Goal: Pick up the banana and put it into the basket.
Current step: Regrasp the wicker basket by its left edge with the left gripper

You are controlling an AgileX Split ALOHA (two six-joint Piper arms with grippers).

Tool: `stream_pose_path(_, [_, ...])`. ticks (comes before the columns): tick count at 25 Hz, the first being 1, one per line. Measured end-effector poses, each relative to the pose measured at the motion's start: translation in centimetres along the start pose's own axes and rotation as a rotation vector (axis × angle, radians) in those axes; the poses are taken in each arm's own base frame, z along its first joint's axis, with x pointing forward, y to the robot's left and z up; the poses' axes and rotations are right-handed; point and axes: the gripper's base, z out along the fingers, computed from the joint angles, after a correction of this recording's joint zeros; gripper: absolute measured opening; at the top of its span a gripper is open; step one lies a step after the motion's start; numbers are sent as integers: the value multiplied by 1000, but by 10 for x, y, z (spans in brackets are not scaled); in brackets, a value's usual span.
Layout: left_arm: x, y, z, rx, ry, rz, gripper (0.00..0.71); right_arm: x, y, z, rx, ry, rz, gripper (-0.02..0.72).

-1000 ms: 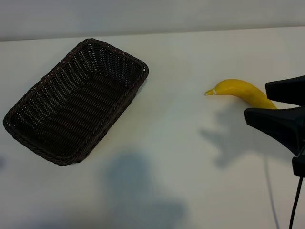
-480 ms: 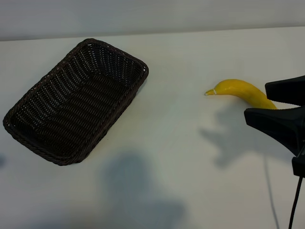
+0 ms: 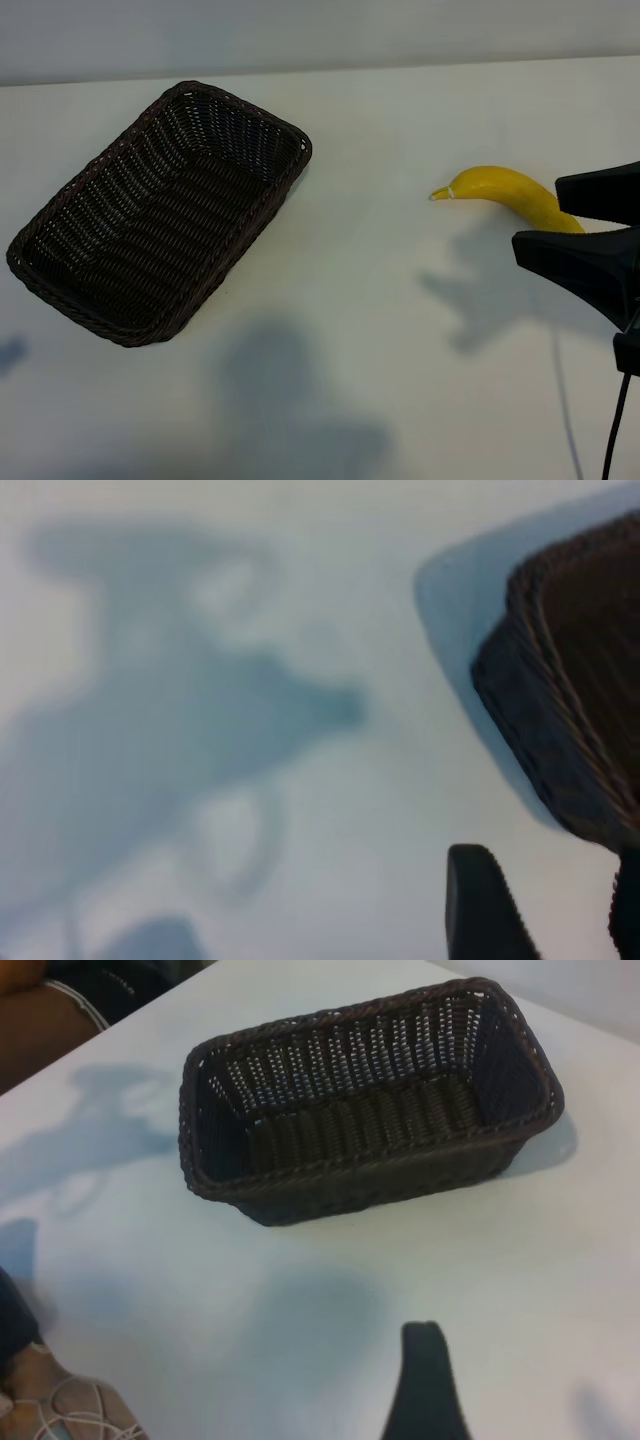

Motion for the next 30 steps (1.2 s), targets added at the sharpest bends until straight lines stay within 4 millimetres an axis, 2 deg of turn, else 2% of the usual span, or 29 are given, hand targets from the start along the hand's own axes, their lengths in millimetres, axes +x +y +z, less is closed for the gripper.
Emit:
stream_pose_path(3, [-10, -11, -11, 65, -2, 12, 370, 0, 0, 0, 0, 0, 0, 526])
stream_pose_path(7, [-36, -31, -25, 51, -25, 62, 370, 0, 0, 0, 0, 0, -1, 526])
stream_pose_path(10, [-56, -50, -22, -21, -34, 110, 370, 0, 0, 0, 0, 0, -1, 526])
stream_pose_path(14, [-68, -74, 2, -125, 14, 169, 369, 0, 0, 0, 0, 0, -1, 526])
stream_pose_path(17, [-72, -87, 33, -222, 95, 173, 369, 0, 0, 0, 0, 0, -2, 526])
stream_pose_path(20, [-76, -87, 52, -266, 173, 158, 369, 0, 0, 0, 0, 1, -2, 526])
stream_pose_path(25, [-82, -80, 73, -241, 227, 139, 369, 0, 0, 0, 0, 1, -2, 526])
stream_pose_path(30, [-67, -57, 108, -214, 326, 83, 368, 0, 0, 0, 0, 1, -2, 526])
